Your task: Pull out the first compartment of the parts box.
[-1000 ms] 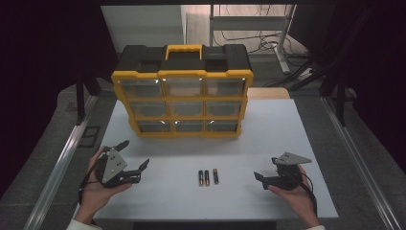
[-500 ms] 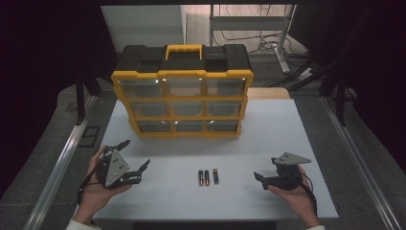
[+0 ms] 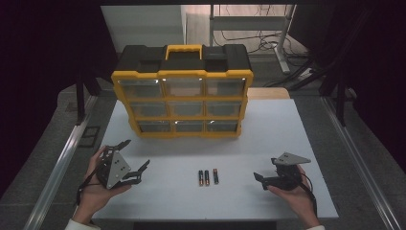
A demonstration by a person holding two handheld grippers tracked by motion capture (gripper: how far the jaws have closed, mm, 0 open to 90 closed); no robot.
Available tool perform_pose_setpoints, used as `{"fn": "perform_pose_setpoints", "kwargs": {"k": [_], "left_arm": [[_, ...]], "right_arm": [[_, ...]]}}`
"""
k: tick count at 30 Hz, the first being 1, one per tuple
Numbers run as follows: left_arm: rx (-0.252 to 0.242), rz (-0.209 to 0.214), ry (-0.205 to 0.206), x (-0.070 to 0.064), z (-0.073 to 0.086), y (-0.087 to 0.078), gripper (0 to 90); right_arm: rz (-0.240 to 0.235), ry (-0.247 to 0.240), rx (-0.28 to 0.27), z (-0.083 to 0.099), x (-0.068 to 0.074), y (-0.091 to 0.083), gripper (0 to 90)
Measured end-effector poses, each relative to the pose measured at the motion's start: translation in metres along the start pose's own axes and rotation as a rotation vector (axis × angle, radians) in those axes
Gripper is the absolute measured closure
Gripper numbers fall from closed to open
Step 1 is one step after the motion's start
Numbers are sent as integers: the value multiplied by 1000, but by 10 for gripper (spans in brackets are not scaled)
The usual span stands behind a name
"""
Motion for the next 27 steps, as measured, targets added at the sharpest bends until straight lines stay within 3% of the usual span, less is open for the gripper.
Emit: {"fn": "perform_pose_setpoints", "kwargs": {"k": [27], "left_arm": [[-23, -21, 96, 1, -3, -1, 151]], "right_arm": [[-5, -2, 7, 1, 1, 1, 97]]}}
Point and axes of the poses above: each handheld gripper's, and its own axes: y roughly forward along the jaws, z roughly out of its underside, x roughly to its left, the point moved 7 cm from there along y, roughly forward along the jaws, and after that the axes turned 15 degrees about -z, right-handed, at the moved point
